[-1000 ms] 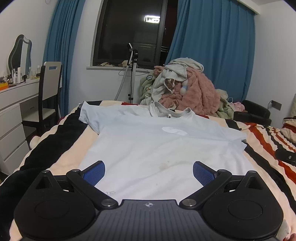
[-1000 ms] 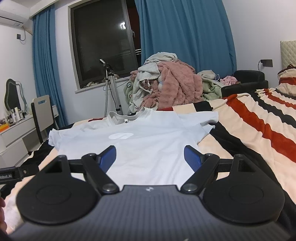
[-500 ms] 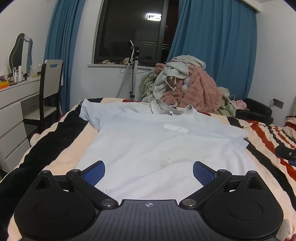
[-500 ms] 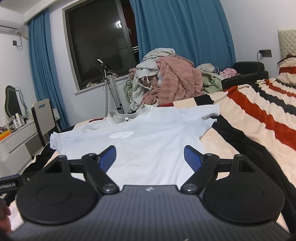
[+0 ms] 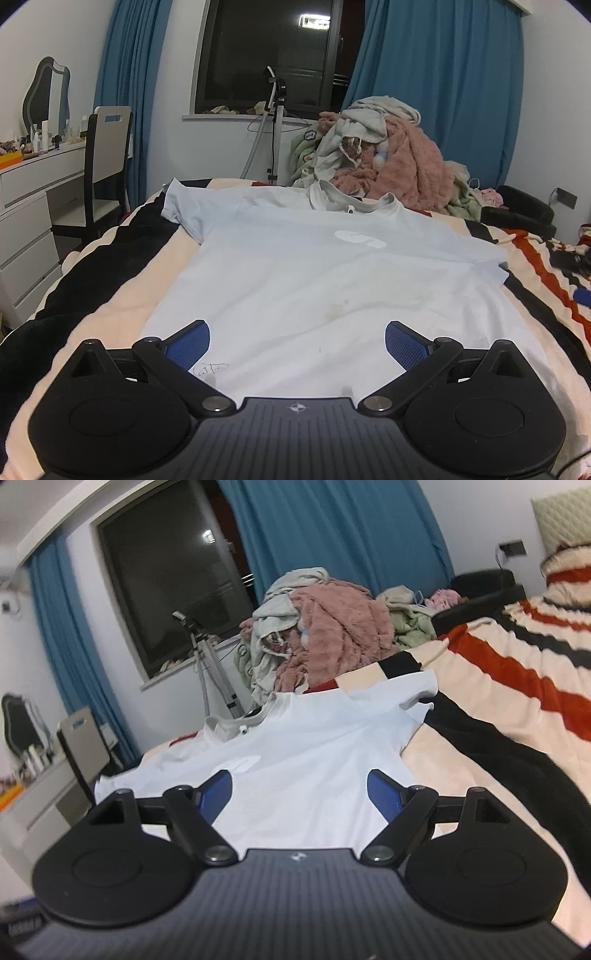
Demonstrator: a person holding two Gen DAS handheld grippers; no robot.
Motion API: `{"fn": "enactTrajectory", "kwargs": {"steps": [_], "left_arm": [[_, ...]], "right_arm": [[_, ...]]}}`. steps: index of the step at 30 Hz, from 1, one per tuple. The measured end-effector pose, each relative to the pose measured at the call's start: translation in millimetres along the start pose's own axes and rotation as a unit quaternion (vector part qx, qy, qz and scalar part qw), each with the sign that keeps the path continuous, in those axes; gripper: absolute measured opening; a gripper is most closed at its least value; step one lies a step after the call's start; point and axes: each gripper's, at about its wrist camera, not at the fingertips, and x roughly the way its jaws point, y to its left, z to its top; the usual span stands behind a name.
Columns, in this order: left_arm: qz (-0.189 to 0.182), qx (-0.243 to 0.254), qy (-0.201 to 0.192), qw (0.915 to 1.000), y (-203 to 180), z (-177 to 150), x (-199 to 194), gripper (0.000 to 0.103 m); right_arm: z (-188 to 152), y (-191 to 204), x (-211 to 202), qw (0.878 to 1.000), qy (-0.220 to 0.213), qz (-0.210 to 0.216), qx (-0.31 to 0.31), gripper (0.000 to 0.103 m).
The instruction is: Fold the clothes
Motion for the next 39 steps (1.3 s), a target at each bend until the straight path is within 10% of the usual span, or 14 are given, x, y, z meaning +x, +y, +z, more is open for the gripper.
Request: {"fn": "enactTrajectory", "kwargs": {"steps": [12,17,21,29,32,34,39], "left_arm": [[0.014,-0.004,0.032,0.9994,-4.1,-7.0,24.5,0.102],[0.022,0.004,0.02,0.9995,-7.6,-6.1,41.5,0.102],[-0.001,-0.014,0.027,0.9995,-5.5,-3.6,60.6,0.102],[0.005,0.1,-0.046,0.9939,-40.0,-7.8,99.6,0.101],[-0.002,0.098,-0.035,0.9946,-41.9,-8.6,112.3,0.101],[-0.006,0.086,-0.035,0.9957,-38.8,-4.8,114.9,0.101],[-0.009,0.023,-0.047,0.9986,-14.3,17.5,98.0,0.101]], "right_arm": [[34.5,-102.2,135.7,0.987,-0.026,-0.037,0.153,0.082],[1.1,-182.0,208.7,0.945,0.017,0.019,0.325,0.081],[-1.5,-191.5,247.9,0.939,-0.004,0.049,0.341,0.083],[31.0,-189.1,325.9,0.958,-0.022,0.022,0.287,0.077],[49.1,-183.0,346.7,0.97,-0.012,-0.011,0.241,0.056],[64.0,-174.1,351.6,0.98,-0.002,-0.04,0.195,0.013],[105.4,-115.4,328.9,0.994,-0.028,-0.096,0.033,0.007]]}}
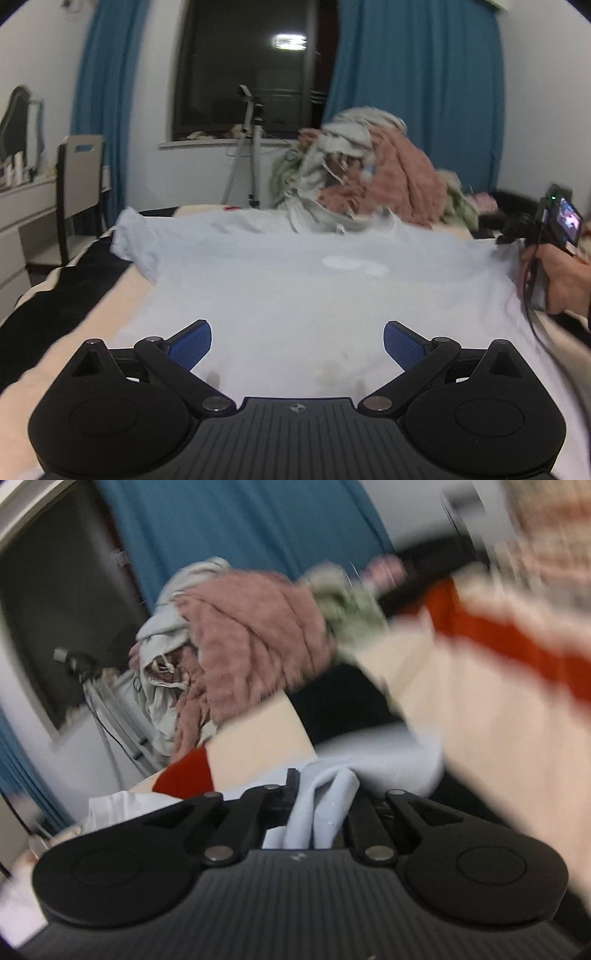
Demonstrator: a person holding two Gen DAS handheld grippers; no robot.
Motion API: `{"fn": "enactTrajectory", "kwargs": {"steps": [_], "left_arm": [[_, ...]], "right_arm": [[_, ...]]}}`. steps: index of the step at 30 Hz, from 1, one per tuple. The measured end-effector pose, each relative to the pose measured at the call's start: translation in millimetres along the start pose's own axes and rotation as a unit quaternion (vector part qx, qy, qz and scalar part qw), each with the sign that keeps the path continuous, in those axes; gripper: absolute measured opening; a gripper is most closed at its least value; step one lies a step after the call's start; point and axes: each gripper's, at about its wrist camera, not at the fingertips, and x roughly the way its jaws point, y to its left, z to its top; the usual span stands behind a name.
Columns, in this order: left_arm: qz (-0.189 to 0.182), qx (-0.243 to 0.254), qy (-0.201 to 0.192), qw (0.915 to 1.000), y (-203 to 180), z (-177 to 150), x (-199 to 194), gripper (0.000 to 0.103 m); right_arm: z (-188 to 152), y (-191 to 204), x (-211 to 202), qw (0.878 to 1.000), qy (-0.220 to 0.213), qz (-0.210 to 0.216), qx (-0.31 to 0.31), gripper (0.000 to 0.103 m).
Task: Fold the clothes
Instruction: 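Grasp the side edge of the white T-shirt with the right gripper, then fold the held side over toward the shirt's center and open the right gripper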
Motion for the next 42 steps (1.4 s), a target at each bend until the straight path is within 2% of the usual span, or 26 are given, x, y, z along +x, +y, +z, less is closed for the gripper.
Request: {"fn": "enactTrajectory", "kwargs": {"steps": [4,6,8,10,12,17,20,21,22,23,24,29,34,38,42], "left_arm": [[0.002,-0.061,0.0,0.9982,34.6,16.5,-23.7,0.102],[0.01,-0.078,0.001,0.9969,52.3,22.0,-32.9,0.102],[0.022,-0.096,-0.001,0.9951,71.0,25.4,-39.4,0.102],[0.037,-0.118,0.002,0.9923,90.1,28.3,-41.5,0.102],[0.043,-0.136,0.004,0.9898,106.7,30.6,-38.5,0.102],[0.053,-0.152,0.015,0.9869,131.9,25.3,-28.9,0.102],[0.057,-0.16,0.023,0.9852,142.6,17.3,-15.0,0.102],[0.059,-0.164,0.028,0.9842,146.2,14.5,-10.0,0.102],[0.06,-0.171,0.036,0.9827,149.6,12.7,-4.6,0.102],[0.061,-0.178,0.045,0.9811,153.0,10.9,0.7,0.102],[0.057,-0.185,0.051,0.9798,155.9,9.5,5.1,0.102],[0.048,-0.174,0.055,0.9821,151.0,7.1,10.1,0.102],[0.043,-0.153,0.044,0.9864,133.6,9.1,-4.7,0.102],[0.03,-0.145,0.039,0.9883,118.5,11.4,-23.5,0.102],[0.009,-0.141,0.042,0.989,105.1,12.6,-50.2,0.102]], "right_arm": [[28.3,79.5,-47.4,0.994,-0.058,-0.018,-0.096,0.007],[31.1,128.7,-63.2,0.983,-0.078,-0.033,-0.163,0.007],[26.5,181.7,-73.2,0.967,-0.095,-0.045,-0.23,0.007],[8.8,231.9,-76.2,0.951,-0.103,-0.042,-0.289,0.007],[-15.0,274.8,-69.8,0.938,-0.093,-0.033,-0.333,0.007],[-94.7,346.4,-29.4,0.923,-0.028,-0.007,-0.384,0.007],[-131.4,358.9,-8.3,0.924,0.017,0.012,-0.381,0.009],[-139.7,358.8,-3.2,0.927,0.034,0.026,-0.373,0.023],[-143.9,357.1,-1.4,0.93,0.052,0.044,-0.361,0.052],[-145.0,354.3,-2.9,0.934,0.066,0.06,-0.346,0.07],[-143.3,352.7,-11.8,0.936,0.068,0.074,-0.337,0.093],[-130.2,347.4,-79.3,0.938,0.05,0.133,-0.315,0.094],[-112.5,310.2,-185.8,0.938,0.015,0.166,-0.304,0.094],[-114.3,260.5,-278.4,0.944,-0.002,0.177,-0.278,0.094],[-121.0,219.7,-341.5,0.952,-0.002,0.167,-0.256,0.094]]}}
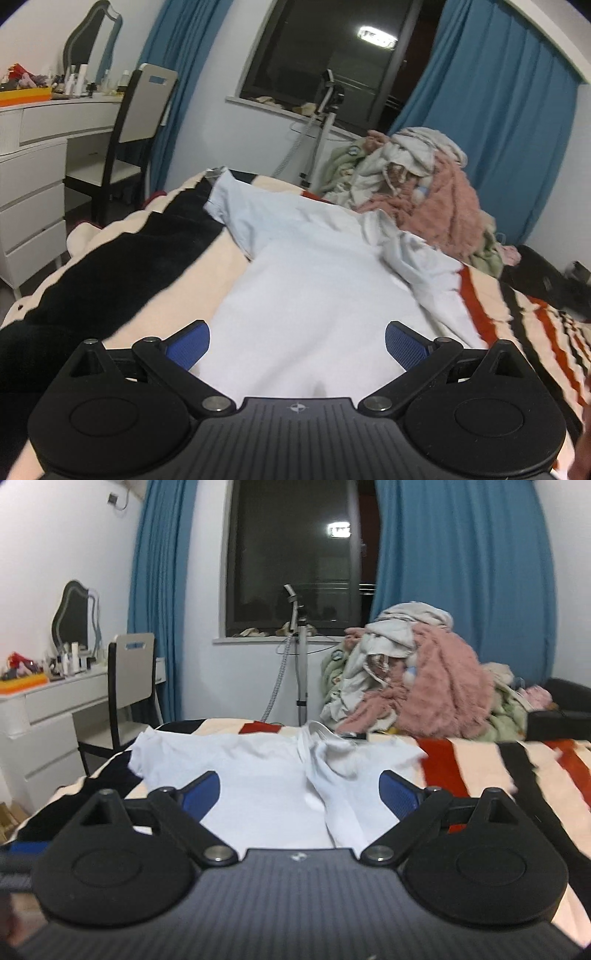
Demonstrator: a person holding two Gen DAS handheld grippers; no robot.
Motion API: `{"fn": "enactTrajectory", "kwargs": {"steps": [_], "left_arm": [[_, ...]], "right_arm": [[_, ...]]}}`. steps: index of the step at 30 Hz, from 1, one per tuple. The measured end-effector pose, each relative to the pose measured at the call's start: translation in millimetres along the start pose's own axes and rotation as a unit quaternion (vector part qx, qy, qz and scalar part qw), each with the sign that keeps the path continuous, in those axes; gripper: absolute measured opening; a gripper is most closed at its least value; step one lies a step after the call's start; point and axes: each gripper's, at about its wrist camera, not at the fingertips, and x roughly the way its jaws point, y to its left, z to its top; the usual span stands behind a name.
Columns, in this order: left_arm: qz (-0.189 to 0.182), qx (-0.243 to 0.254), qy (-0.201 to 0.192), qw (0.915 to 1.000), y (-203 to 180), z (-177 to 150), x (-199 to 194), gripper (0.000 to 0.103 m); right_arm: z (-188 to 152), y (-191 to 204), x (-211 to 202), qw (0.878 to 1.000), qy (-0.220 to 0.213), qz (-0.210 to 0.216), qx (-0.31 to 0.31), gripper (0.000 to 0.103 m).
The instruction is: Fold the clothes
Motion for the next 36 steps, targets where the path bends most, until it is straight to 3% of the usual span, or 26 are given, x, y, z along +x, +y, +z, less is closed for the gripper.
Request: {"fn": "enactTrajectory", "kwargs": {"steps": [8,14,28,32,36], "left_arm": [[-0.02,0.029,-0.016,0.9993,-36.9,-18.6,-79.8,0.102],[-0.036,0.069,-0.015,0.9968,-64.8,-43.5,-110.1,0.102],[-0.024,0.108,0.013,0.9938,-80.2,-65.0,-85.1,0.101],[-0.066,0.122,0.037,0.9896,-91.4,-76.2,-82.9,0.098],[-0.126,0.165,0.073,0.9754,-129.0,-90.7,-79.6,0.093]], "right_arm": [[-38.5,-8.4,-96.0,1.0,0.001,-0.021,0.019,0.094],[-55.2,-4.6,-128.1,1.0,-0.015,-0.021,0.01,0.094],[-46.6,-46.7,-133.5,0.995,-0.018,-0.048,0.083,0.094],[-34.7,-76.8,-146.3,0.991,-0.038,-0.049,0.119,0.094],[-27.2,-125.9,-163.8,0.981,-0.069,-0.062,0.17,0.094]]}}
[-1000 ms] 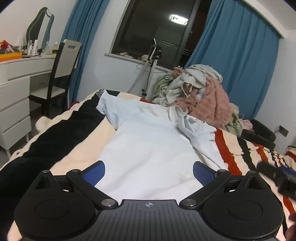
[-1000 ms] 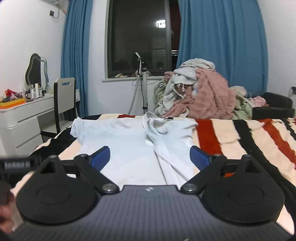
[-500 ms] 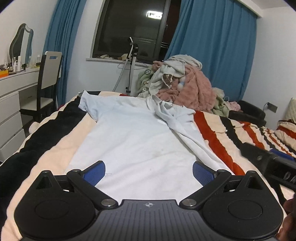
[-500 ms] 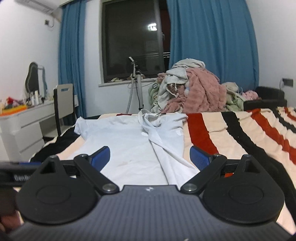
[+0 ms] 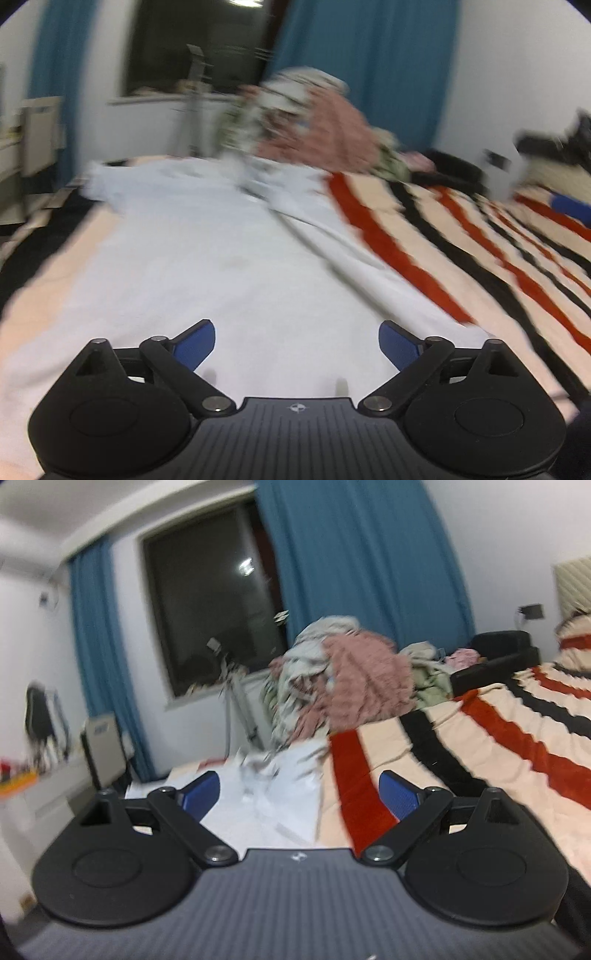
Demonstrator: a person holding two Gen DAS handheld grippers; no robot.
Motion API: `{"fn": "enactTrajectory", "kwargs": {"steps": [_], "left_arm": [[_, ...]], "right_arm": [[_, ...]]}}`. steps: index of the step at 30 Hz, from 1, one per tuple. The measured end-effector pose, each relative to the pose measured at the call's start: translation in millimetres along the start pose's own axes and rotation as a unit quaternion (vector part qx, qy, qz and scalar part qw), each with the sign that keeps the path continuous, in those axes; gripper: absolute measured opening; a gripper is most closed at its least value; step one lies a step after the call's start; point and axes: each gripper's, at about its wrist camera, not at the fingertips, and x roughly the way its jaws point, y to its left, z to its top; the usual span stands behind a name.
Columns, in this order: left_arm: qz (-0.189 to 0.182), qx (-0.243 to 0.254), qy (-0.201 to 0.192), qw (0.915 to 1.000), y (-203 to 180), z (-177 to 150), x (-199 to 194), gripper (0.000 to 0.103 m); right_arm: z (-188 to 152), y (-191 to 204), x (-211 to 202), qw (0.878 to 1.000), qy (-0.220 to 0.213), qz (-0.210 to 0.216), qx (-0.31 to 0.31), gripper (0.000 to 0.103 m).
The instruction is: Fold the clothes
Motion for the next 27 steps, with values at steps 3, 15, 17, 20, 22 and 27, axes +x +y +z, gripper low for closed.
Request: {"fn": "enactTrajectory", "kwargs": {"steps": [3,15,17,20,22,27], "left_arm": [[-0.049,0.013,0.014,0.9986,-38.2,1.1,15.6,0.088],[-0.157,0.044,0.062,0.9847,-174.4,-30.5,130.6,0.064],[-0.141,0.045,0.065,0.9869,-176.6,-38.1,145.8,0.029],[-0.137,0.002,0.063,0.9885,-158.0,-31.4,145.1,0.009],[-0.143,-0.037,0.057,0.9875,-137.9,-18.2,127.6,0.009],[-0.153,-0.108,0.002,0.9823,-85.6,14.7,41.2,0.009]], "right_arm": [[10.3,-36.4,-4.0,0.999,-0.015,-0.032,0.036,0.094],[6.7,-102.4,-23.2,0.985,-0.076,-0.133,0.082,0.094],[0.3,-103.8,-16.8,0.986,-0.065,-0.132,0.076,0.094],[-4.5,-102.7,-3.3,0.988,-0.049,-0.132,0.059,0.094],[-5.2,-97.9,-3.8,0.989,-0.05,-0.129,0.048,0.094],[-4.1,-82.3,-14.4,0.99,-0.075,-0.12,0.018,0.094]]}}
